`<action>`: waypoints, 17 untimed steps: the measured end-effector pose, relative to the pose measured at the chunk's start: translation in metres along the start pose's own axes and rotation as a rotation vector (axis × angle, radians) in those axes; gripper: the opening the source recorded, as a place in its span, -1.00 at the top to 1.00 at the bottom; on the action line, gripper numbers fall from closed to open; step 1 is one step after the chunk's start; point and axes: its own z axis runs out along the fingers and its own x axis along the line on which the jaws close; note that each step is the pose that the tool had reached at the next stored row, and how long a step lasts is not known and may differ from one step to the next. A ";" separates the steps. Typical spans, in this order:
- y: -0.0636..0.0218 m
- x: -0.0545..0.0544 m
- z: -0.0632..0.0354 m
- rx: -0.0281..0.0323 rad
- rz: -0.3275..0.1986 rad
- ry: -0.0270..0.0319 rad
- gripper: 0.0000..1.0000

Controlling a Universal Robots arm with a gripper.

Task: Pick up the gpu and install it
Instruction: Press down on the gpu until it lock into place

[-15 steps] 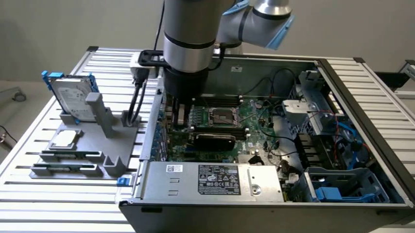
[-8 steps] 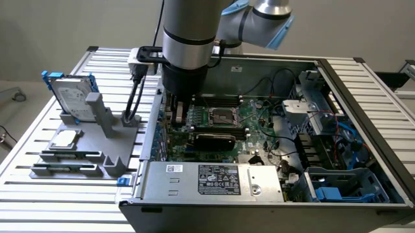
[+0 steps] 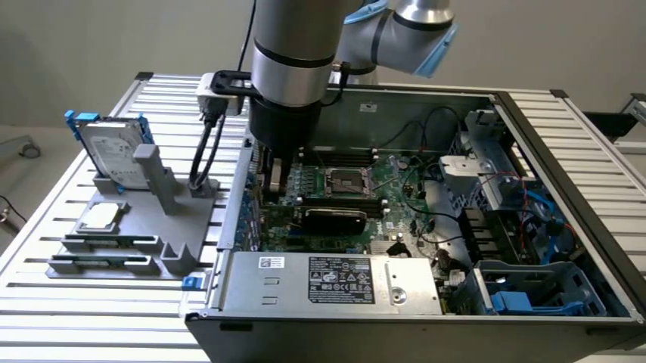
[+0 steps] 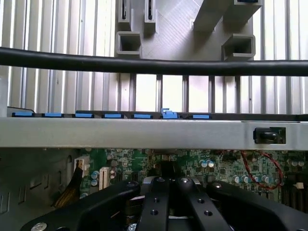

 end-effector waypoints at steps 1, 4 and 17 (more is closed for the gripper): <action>0.0001 0.000 -0.0004 -0.0013 0.001 0.0045 0.79; 0.0007 -0.001 -0.0038 -0.0037 0.003 0.0141 0.79; 0.0013 -0.008 -0.0078 -0.0176 0.013 0.0442 0.79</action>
